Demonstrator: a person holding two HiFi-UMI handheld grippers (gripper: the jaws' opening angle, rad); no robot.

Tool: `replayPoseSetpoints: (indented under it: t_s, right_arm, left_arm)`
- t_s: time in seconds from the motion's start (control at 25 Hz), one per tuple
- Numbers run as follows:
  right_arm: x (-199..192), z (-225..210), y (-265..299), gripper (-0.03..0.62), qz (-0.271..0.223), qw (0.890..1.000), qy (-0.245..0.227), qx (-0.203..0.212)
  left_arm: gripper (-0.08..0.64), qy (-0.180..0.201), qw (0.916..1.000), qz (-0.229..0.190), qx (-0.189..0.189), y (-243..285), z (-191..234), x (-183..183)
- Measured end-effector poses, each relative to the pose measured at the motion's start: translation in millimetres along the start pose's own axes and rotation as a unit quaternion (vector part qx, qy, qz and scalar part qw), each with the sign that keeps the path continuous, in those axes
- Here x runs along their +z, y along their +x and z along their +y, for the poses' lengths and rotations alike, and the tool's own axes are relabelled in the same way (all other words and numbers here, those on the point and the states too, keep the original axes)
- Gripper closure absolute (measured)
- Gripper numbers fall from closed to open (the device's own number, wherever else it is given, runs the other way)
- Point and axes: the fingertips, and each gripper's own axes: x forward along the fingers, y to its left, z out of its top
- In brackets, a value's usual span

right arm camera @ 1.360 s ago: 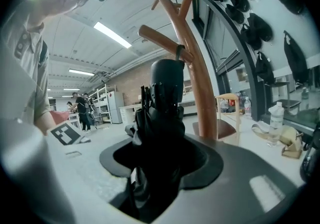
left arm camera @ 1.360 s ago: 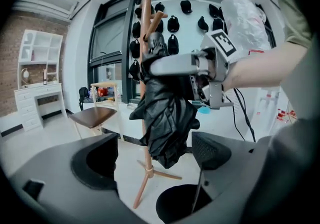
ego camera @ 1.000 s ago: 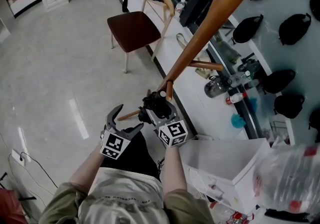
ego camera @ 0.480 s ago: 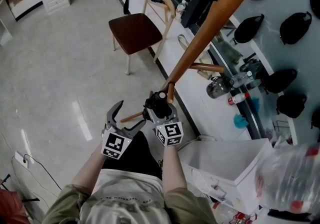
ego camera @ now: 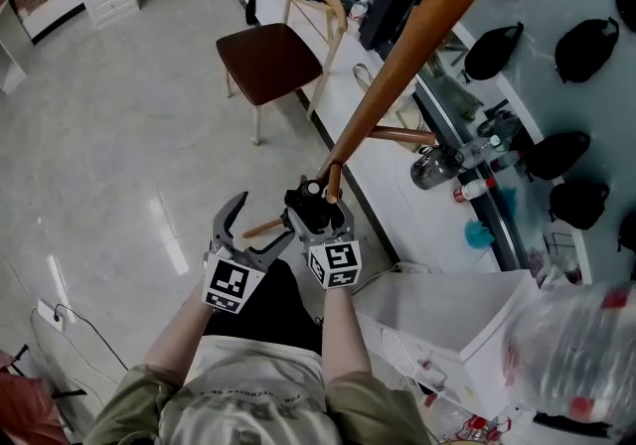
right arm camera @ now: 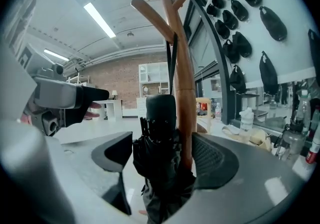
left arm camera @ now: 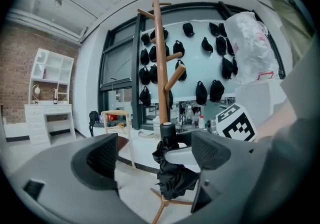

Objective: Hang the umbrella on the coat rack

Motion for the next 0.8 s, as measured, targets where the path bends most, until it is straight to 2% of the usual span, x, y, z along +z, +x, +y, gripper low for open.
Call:
replayPoseSetpoints:
  t_s: [0.2,0.36,0.52,0.8]
  right_arm:
    - [25,5,-20,0.230,0.000,1.000,0.009,-0.006]
    - [66,15,-50,0.230,-0.002,1.000,0.015,-0.017]
    - [126,27,-93,0.230,-0.019,0.999,0.023,-0.035]
    - [255,58,-162,0.230,-0.070,0.995,0.041,-0.059]
  left_arm:
    - [0.115,-0.002,1.0000,0.002,-0.005,-9,-9,31]
    - [0.115,-0.005,0.9999,0.004,-0.008,-28,-15,73]
    - [0.115,-0.005,1.0000,0.007,-0.005,-55,-18,124]
    - [0.117,-0.006,0.9999,-0.008,0.006,-112,-14,222]
